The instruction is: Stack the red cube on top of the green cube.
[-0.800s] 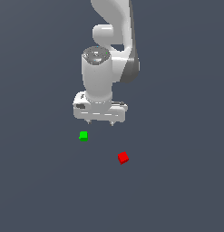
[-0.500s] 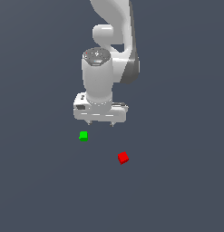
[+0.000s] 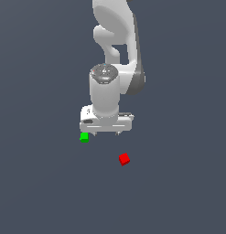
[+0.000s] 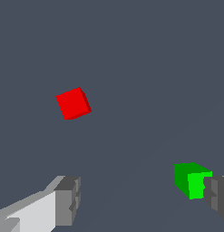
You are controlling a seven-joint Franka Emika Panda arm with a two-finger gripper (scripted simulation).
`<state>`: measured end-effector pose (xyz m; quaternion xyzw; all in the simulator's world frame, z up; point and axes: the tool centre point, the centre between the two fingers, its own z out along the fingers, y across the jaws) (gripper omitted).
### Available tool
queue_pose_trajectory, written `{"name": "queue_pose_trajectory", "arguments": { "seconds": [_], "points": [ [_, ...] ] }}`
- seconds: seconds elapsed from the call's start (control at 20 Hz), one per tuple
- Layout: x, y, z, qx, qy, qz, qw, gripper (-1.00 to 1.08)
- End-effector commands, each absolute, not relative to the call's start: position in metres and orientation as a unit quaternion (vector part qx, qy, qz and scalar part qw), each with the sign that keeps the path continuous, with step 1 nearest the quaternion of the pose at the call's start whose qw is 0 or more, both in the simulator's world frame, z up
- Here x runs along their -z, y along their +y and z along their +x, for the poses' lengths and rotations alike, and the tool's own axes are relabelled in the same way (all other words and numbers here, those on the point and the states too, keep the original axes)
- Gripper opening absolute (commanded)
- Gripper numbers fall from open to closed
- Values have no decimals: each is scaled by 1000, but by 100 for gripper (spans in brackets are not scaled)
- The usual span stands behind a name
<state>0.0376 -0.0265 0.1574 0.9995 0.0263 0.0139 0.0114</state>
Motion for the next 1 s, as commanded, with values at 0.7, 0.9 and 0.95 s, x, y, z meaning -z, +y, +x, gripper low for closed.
{"name": "queue_pose_trajectory", "arguments": {
  "seconds": [0.7,0.9,0.95],
  "points": [
    [-81,44,96,-2,190,982,1,100],
    [-73,53,101,-1,207,978,0,100],
    [-72,54,102,0,210,978,0,100]
  ]
}}
